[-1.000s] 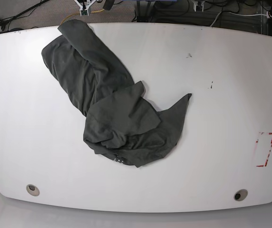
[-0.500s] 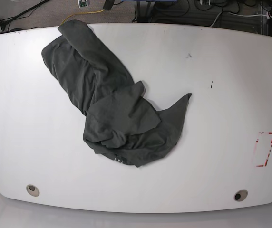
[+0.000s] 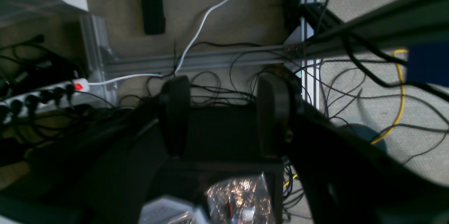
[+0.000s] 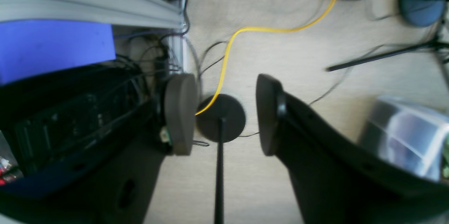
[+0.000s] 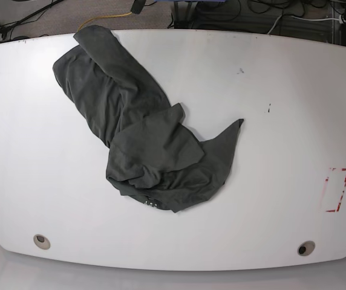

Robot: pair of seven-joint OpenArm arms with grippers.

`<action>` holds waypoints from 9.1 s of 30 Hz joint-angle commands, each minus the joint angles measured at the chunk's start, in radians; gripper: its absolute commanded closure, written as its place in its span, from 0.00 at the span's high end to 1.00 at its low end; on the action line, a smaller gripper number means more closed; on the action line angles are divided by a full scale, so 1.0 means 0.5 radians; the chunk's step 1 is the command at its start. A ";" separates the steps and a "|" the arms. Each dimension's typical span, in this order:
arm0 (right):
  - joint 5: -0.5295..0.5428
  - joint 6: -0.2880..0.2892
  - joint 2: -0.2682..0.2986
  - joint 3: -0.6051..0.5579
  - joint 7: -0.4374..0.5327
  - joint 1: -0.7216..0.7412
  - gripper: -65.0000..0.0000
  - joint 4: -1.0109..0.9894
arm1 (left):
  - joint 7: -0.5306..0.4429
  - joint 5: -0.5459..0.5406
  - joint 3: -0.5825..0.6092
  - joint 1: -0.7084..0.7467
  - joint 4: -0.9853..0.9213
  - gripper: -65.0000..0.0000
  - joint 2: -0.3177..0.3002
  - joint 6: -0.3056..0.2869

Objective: Fold the T-shirt properly

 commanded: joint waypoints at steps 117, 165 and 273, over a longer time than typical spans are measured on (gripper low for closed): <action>0.235 0.533 0.358 -0.279 -1.191 3.260 0.00 -1.034 | 0.804 -0.407 0.062 -0.618 1.497 0.43 -0.070 0.002; 0.238 0.536 0.245 -1.268 -1.762 4.227 0.00 0.261 | 1.166 -0.413 0.872 -1.207 1.194 0.43 -0.061 -0.302; 0.253 0.717 0.570 0.172 -2.066 3.371 0.00 -0.107 | 2.020 -0.422 -0.570 -2.210 0.927 0.00 -0.509 -0.728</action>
